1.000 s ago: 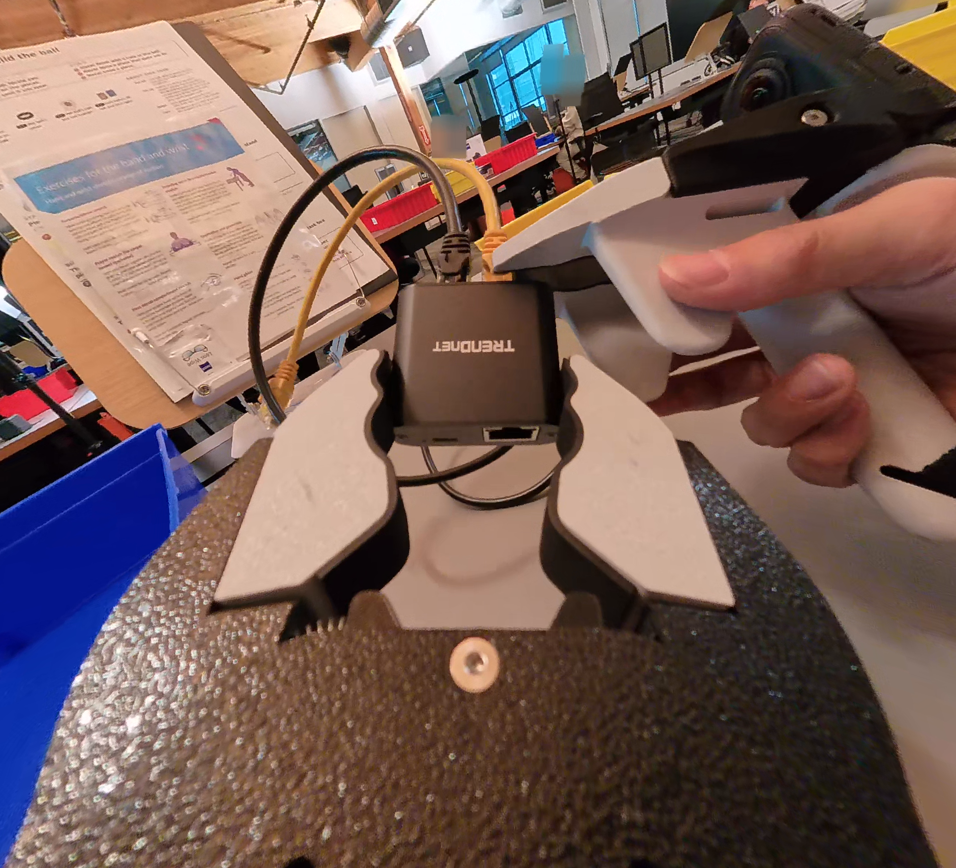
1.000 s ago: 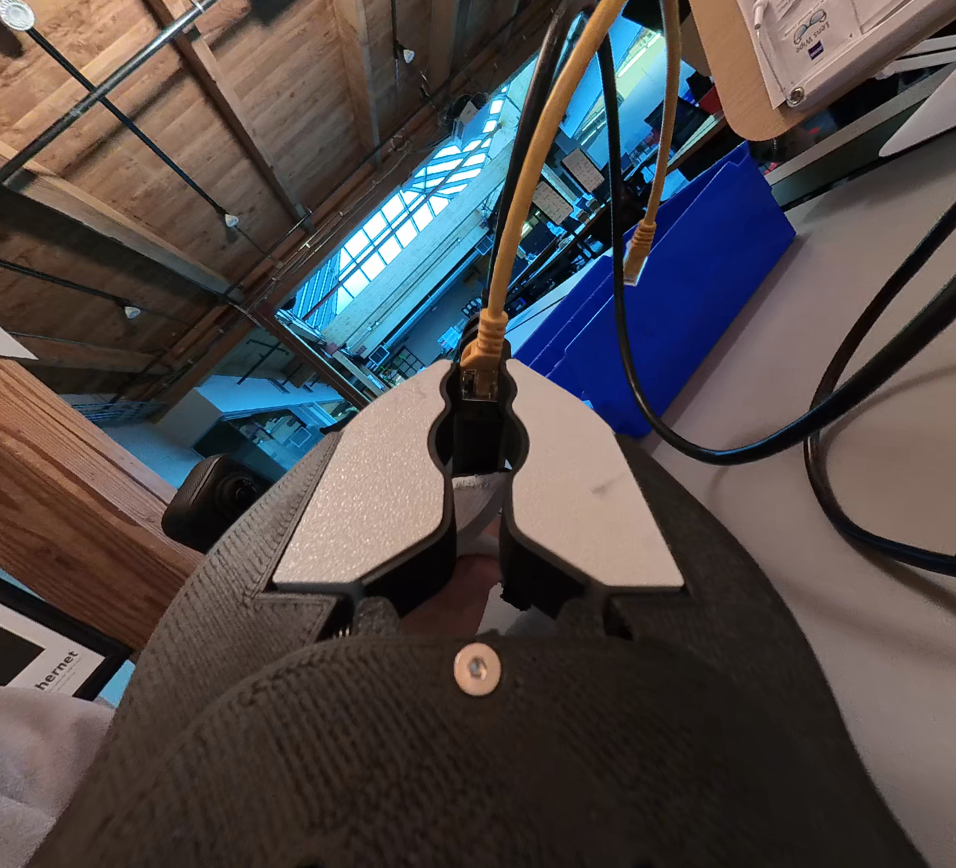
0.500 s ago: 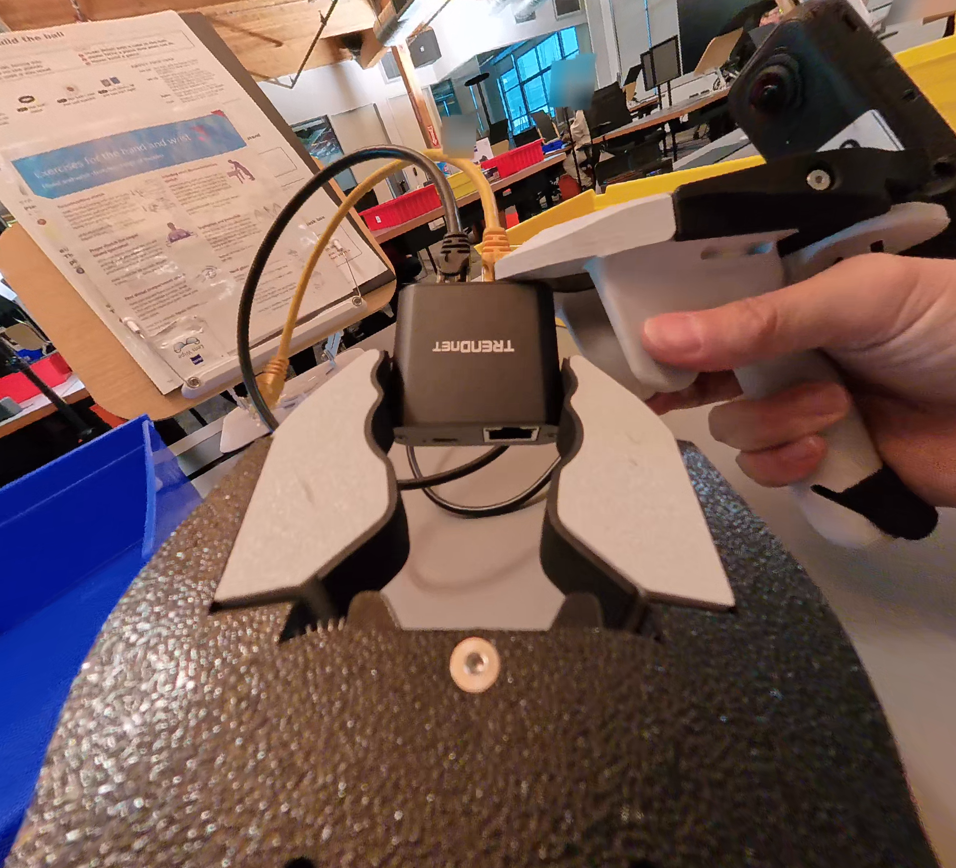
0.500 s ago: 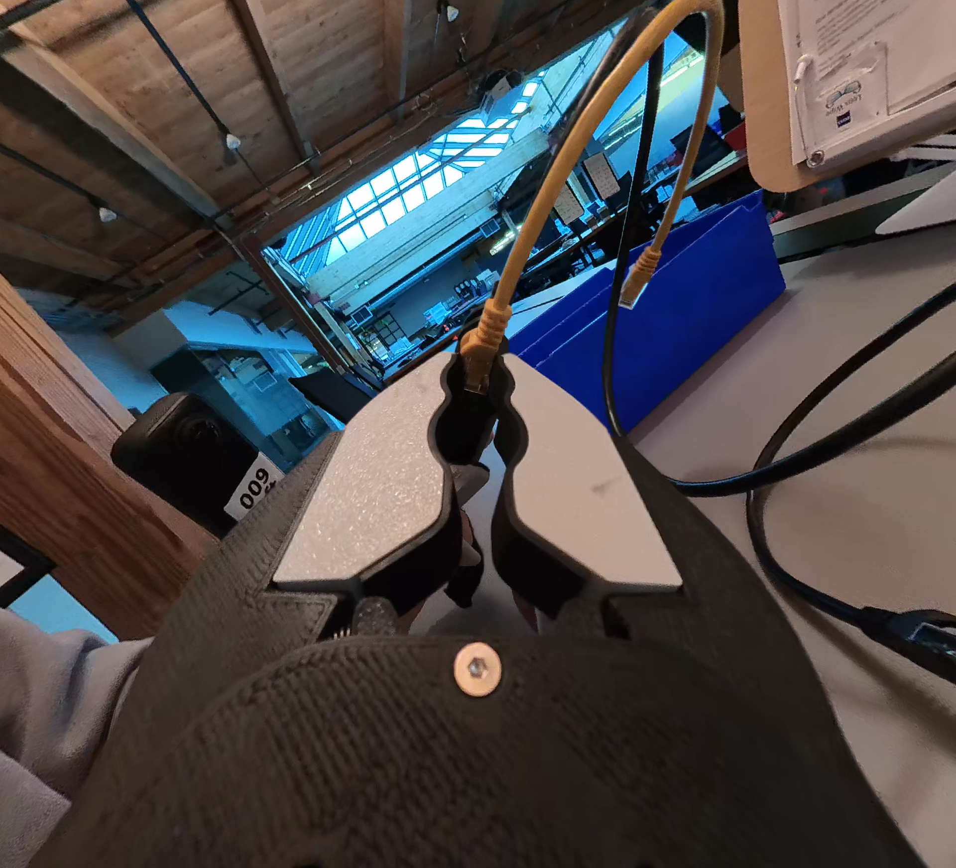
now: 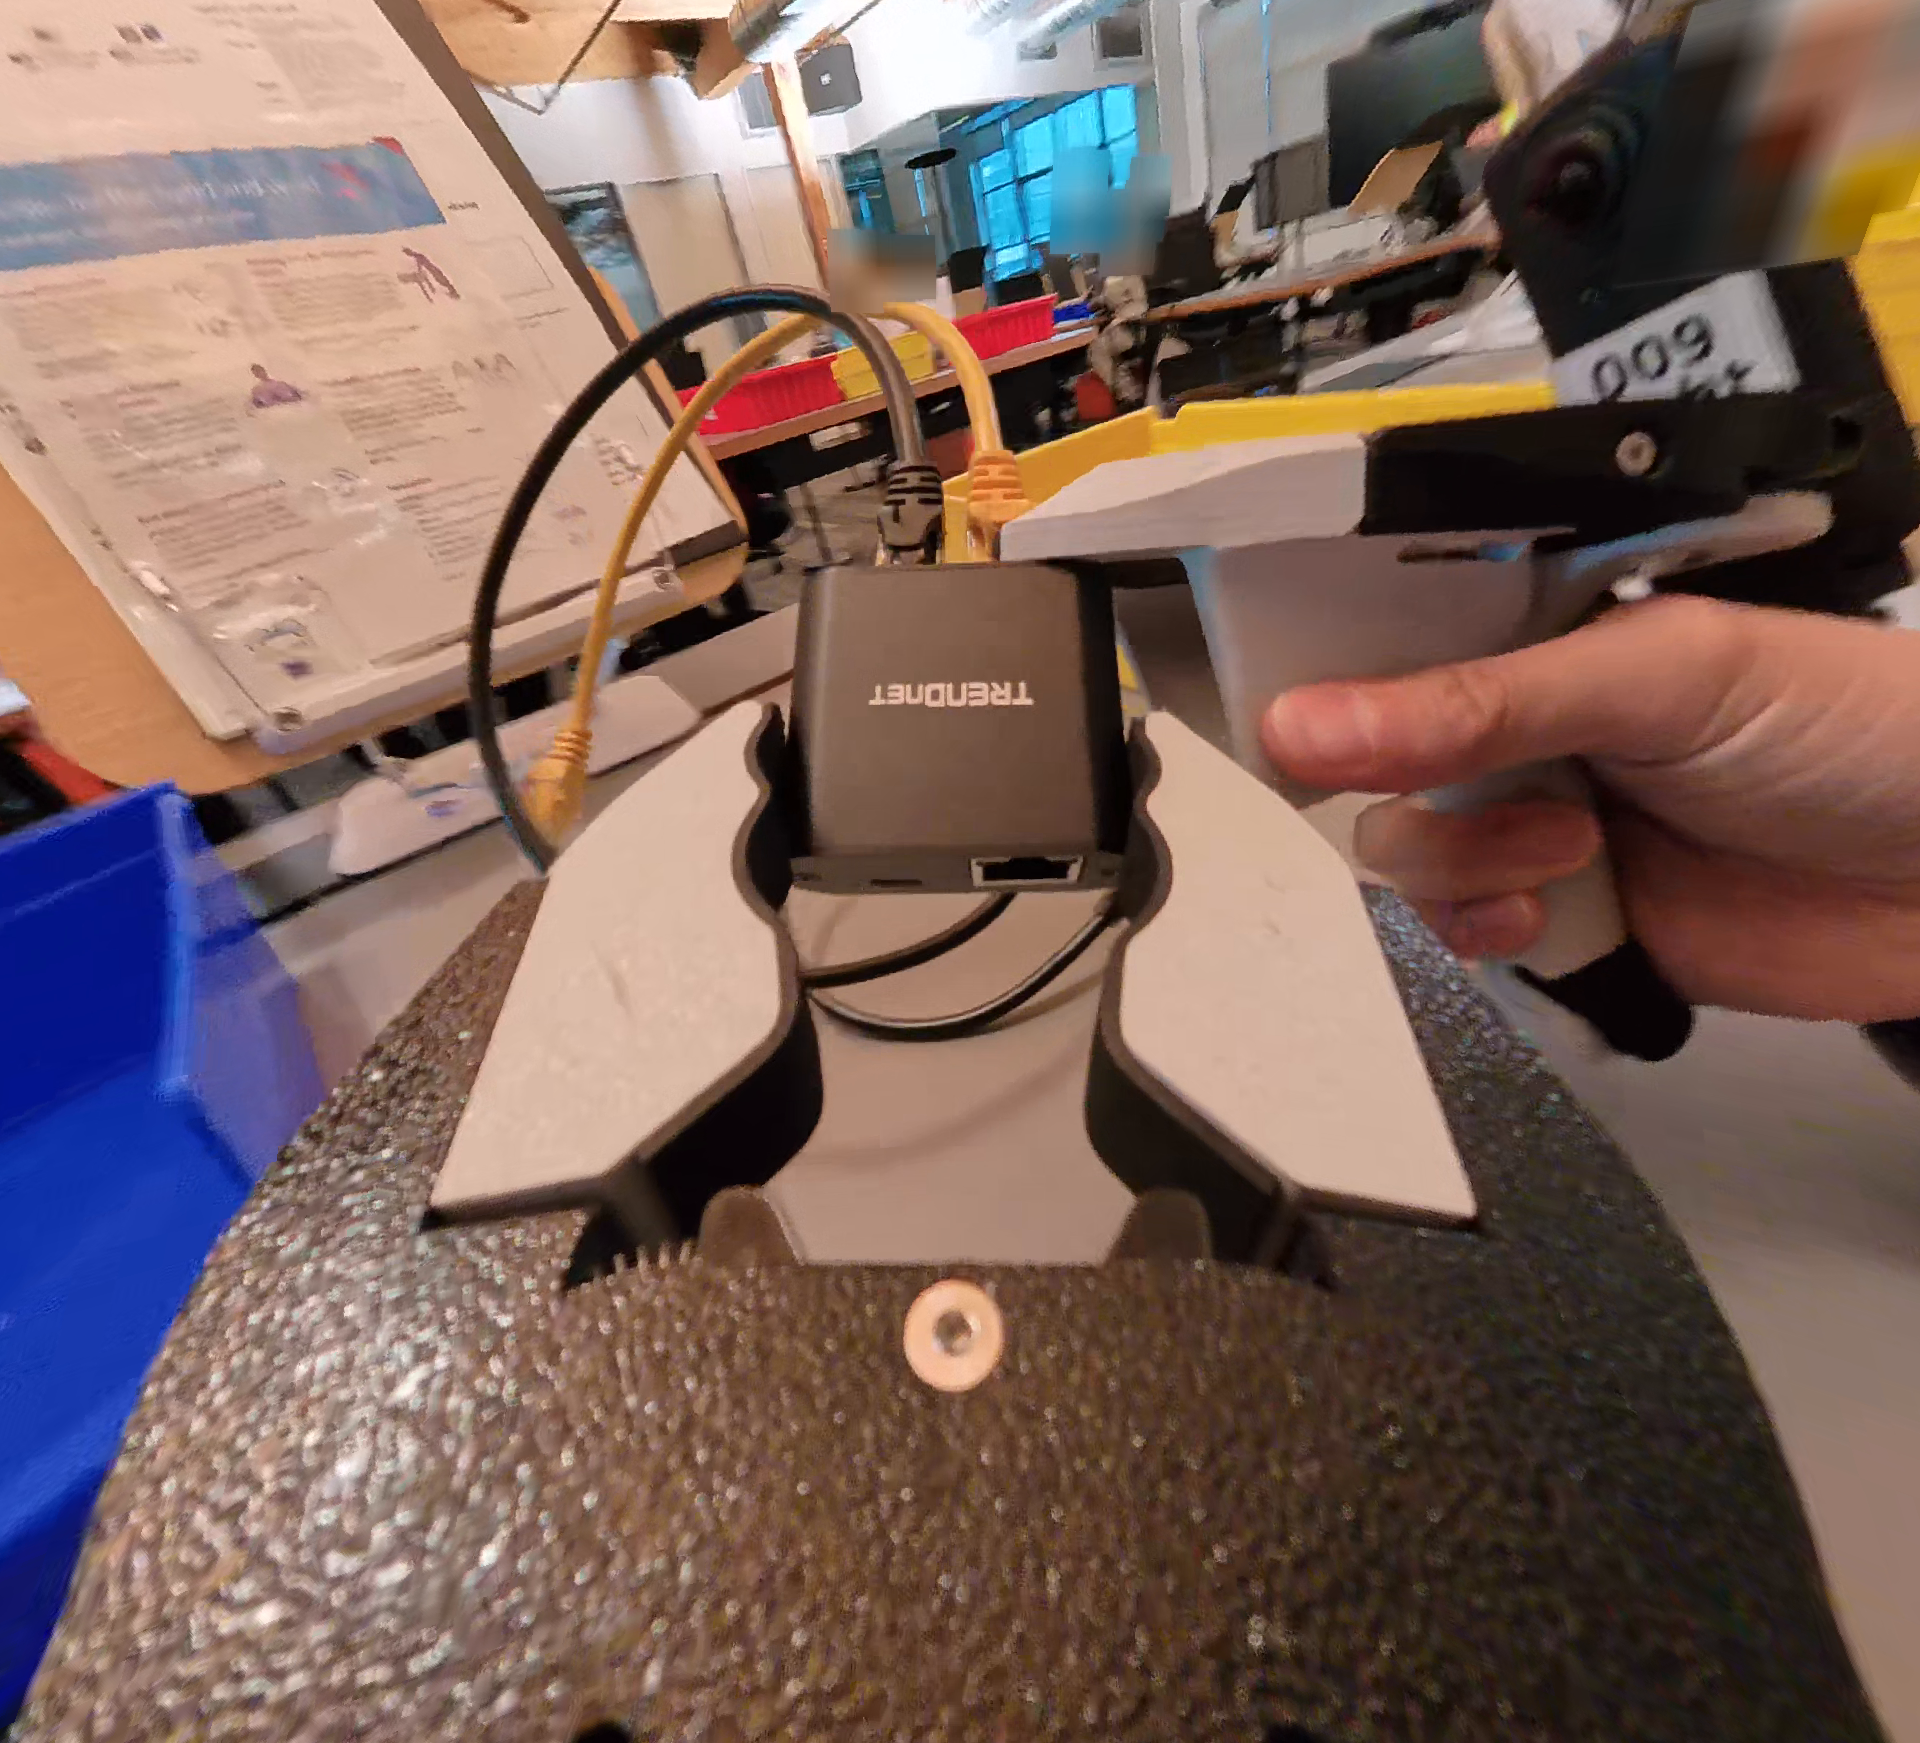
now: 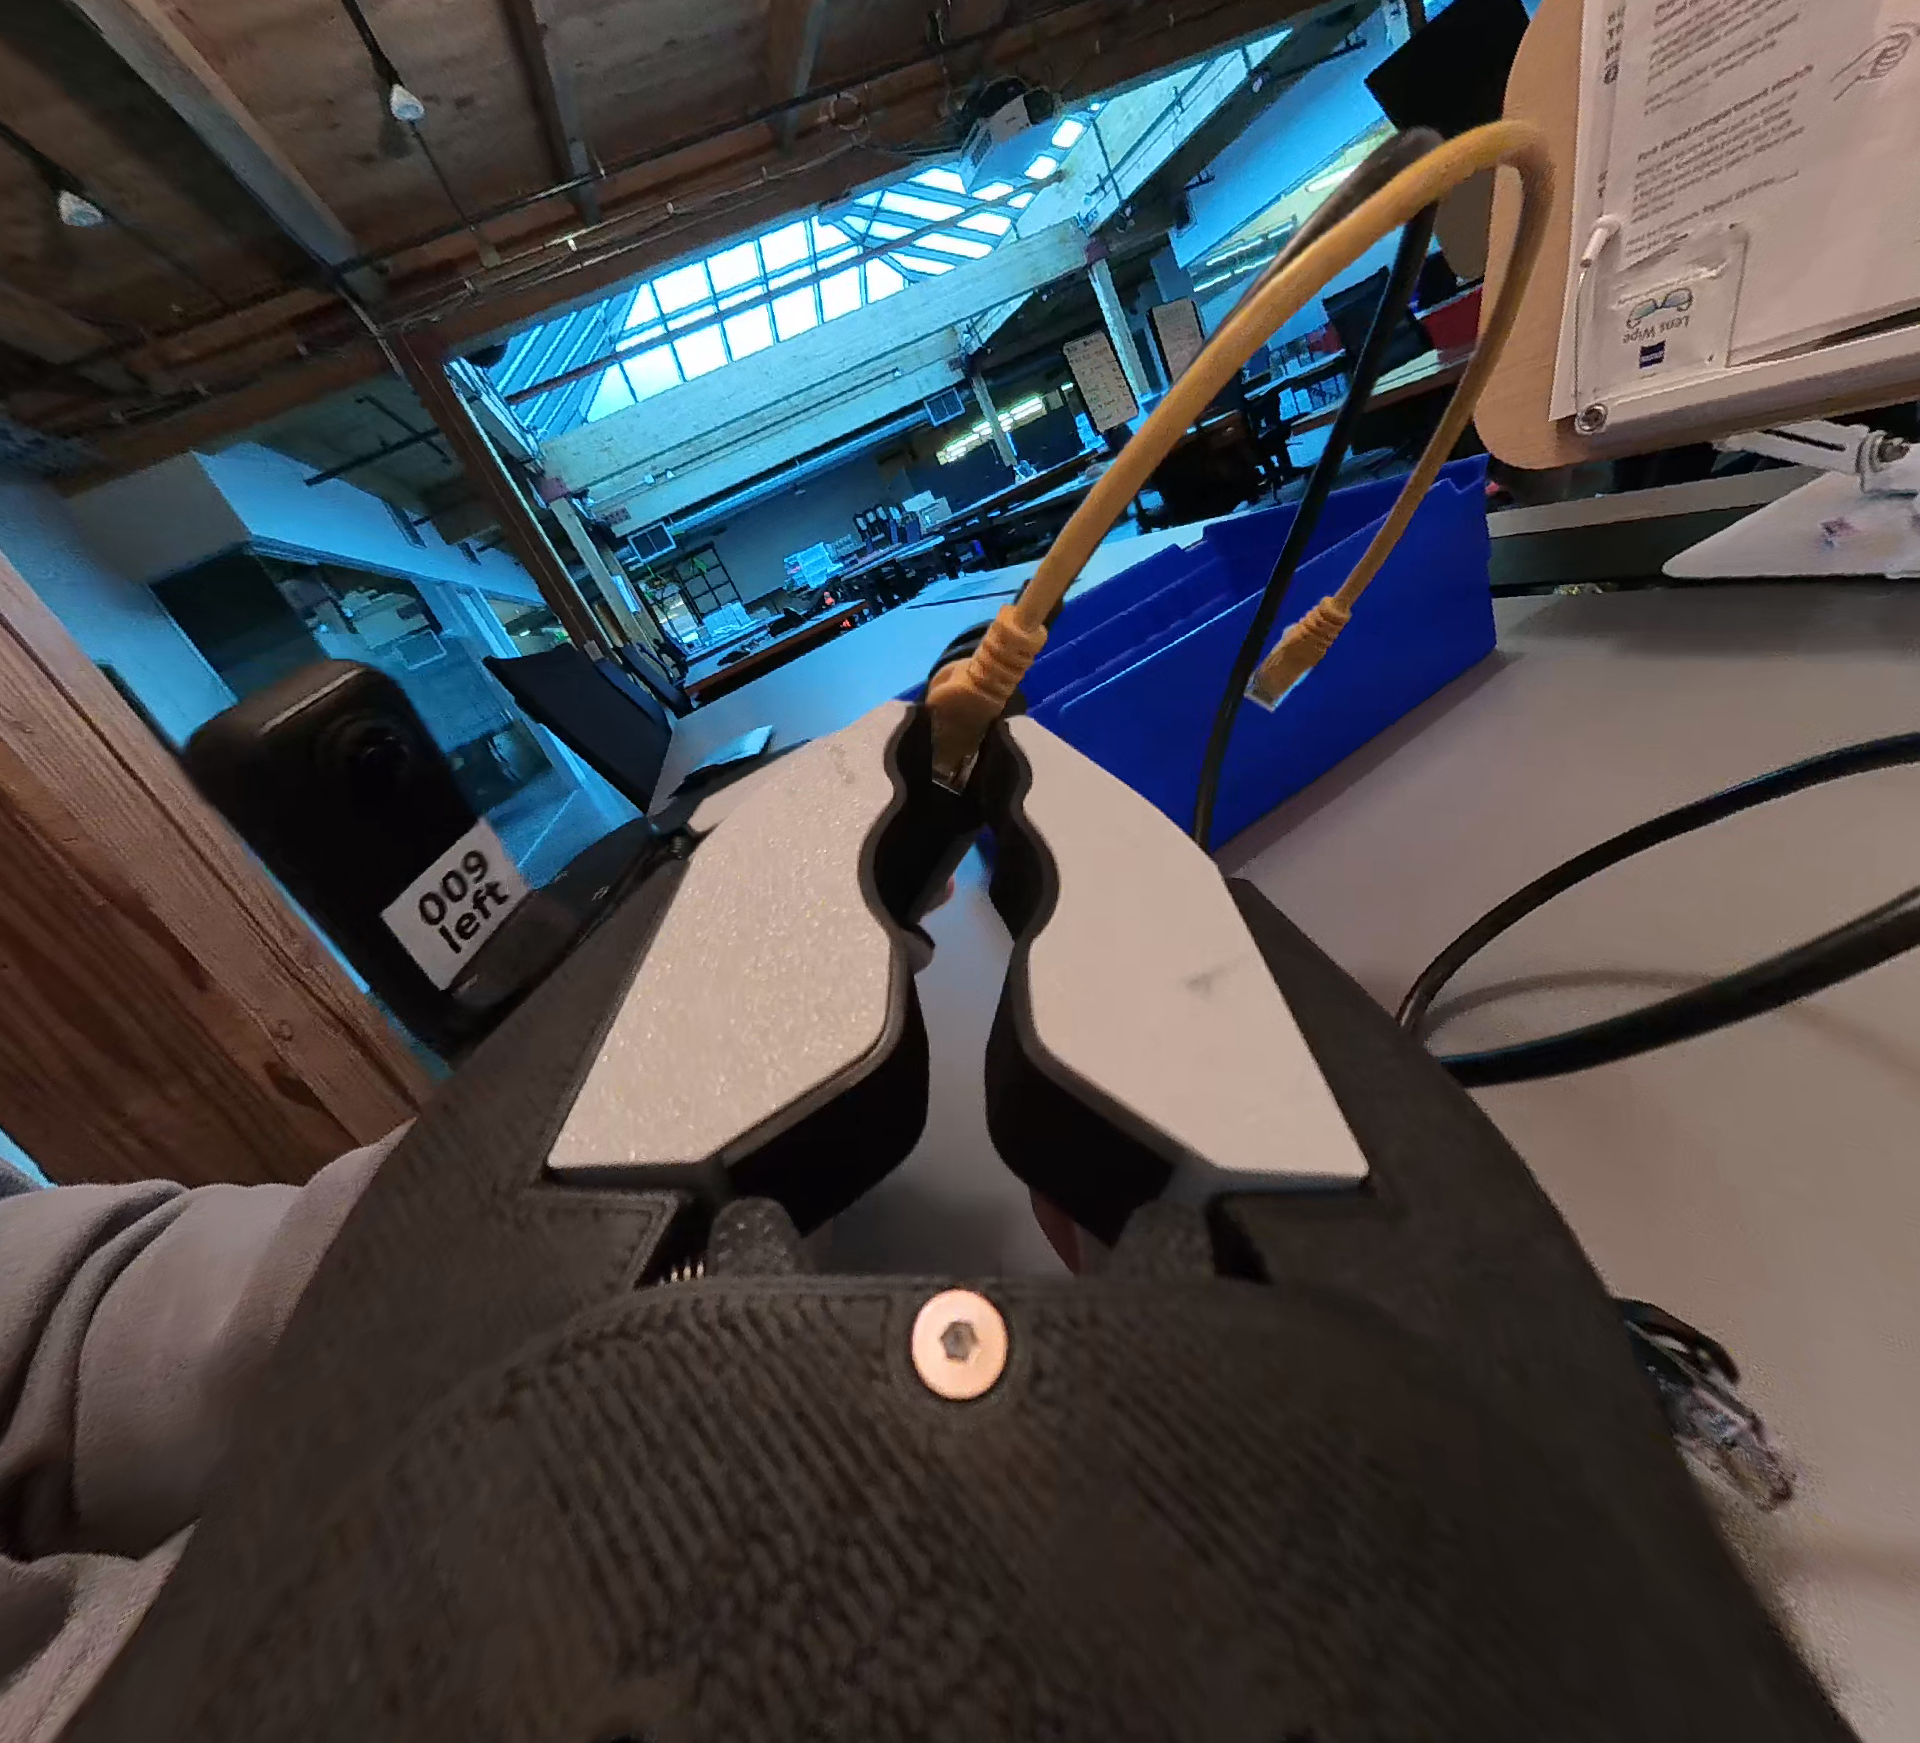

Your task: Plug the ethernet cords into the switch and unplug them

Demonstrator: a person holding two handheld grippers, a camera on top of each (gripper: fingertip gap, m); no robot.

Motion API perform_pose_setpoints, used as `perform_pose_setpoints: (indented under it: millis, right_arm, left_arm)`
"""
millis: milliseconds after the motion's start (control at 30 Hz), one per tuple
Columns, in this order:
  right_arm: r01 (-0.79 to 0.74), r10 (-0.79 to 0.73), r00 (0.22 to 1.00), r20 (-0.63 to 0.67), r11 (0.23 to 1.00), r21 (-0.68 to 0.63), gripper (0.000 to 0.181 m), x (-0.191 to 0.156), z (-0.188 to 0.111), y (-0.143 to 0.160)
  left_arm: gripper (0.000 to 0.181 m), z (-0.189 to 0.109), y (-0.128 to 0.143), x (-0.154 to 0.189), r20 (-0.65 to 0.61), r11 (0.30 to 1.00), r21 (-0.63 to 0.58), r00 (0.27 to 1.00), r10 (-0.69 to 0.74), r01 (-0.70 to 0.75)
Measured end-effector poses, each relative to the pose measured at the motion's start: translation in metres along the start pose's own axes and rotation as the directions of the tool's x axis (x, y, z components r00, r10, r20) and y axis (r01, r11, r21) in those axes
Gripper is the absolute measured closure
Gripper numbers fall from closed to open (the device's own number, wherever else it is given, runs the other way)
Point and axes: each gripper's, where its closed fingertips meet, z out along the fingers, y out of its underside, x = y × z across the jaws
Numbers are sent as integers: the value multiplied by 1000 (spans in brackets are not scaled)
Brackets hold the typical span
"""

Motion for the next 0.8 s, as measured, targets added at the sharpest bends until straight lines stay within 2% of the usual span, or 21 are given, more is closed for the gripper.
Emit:
perform_pose_setpoints:
  millis: [67,100,200,267,300,333,433,500,567,667,800]
  right_arm:
    - [-30,29,999,12,999,11,169,1,-1,0]
    - [-37,37,999,14,999,13,169,1,-1,0]
    - [2,-2,1000,-13,1000,4,169,3,-1,-2]
    - [-4,7,999,-44,998,58,170,14,-9,-19]
    - [9,-7,999,-45,999,32,171,18,-12,-20]
    - [50,-51,997,-56,999,-20,170,19,-13,-15]
    - [122,-126,990,-68,991,-55,170,15,-11,-10]
    - [216,-222,972,-73,973,-79,170,14,-15,-24]
    - [304,-309,945,-112,951,-55,171,15,-30,-53]
    - [376,-366,913,-180,927,20,170,13,-58,-103]
    - [450,-437,852,-288,893,-23,170,22,-98,-139]
  left_arm:
    - [120,0,0,-2,46,996,-26,995,90,-89]
    - [120,0,0,-1,48,996,-29,995,85,-84]
    - [120,0,2,1,0,999,-10,999,-36,36]
    - [120,-2,3,5,-37,994,6,994,-106,106]
    - [120,-3,0,4,-36,986,22,986,-162,163]
    - [120,-2,-2,0,-6,989,28,989,-147,147]
    - [121,-1,-9,-6,35,998,29,998,-50,49]
    - [120,-7,-13,-16,74,999,36,997,-13,10]
    - [120,-14,-17,-28,112,999,40,993,26,-30]
    - [120,-21,-26,-43,141,997,54,989,40,-48]
    - [120,-27,-35,-53,142,997,70,989,34,-45]
